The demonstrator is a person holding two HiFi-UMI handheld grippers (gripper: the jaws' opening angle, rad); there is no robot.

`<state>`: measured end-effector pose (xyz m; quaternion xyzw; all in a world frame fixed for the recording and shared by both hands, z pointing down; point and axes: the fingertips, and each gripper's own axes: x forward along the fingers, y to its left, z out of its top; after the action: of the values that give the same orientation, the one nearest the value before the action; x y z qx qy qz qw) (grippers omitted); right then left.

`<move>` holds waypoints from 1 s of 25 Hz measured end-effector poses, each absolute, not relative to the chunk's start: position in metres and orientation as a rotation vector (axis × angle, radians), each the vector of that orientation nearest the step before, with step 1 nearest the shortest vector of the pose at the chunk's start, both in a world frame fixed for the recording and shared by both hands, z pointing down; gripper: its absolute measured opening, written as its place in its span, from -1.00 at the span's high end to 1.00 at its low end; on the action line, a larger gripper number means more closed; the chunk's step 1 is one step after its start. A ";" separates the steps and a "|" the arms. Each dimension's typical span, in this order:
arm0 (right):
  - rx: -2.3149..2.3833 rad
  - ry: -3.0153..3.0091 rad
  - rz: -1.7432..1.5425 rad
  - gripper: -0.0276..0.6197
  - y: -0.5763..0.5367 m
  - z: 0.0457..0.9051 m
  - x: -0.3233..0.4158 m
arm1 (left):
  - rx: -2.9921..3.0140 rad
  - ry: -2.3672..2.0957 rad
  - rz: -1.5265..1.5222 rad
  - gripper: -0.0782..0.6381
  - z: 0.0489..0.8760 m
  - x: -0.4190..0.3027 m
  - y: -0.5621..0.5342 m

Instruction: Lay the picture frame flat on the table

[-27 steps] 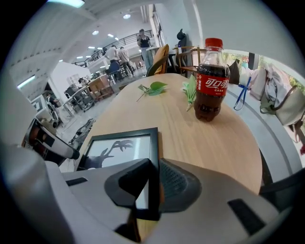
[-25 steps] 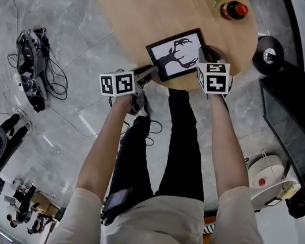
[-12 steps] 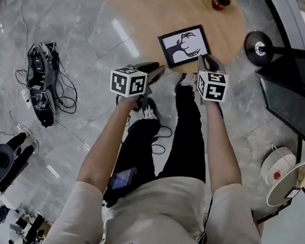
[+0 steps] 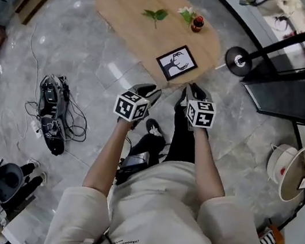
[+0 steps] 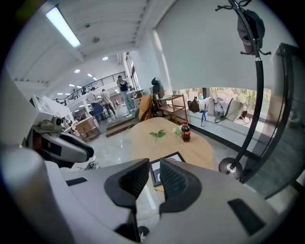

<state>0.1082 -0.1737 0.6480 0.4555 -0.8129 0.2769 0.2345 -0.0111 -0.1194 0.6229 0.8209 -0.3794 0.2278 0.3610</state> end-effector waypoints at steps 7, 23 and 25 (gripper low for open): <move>1.317 -2.218 0.790 0.65 -0.086 0.593 0.109 | 2.285 -0.877 0.682 0.47 0.552 0.002 -0.057; 1.217 -2.335 0.679 0.81 -0.036 0.539 0.091 | 2.402 -1.086 0.583 0.72 0.489 -0.012 -0.018; 1.205 -2.339 0.689 0.81 -0.033 0.540 0.094 | 2.388 -1.082 0.583 0.72 0.492 -0.008 -0.014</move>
<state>0.0938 -0.0331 0.5400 0.4331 -0.8409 0.2476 0.2096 -0.0078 -0.0137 0.4921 0.8662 -0.3924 0.2113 0.2260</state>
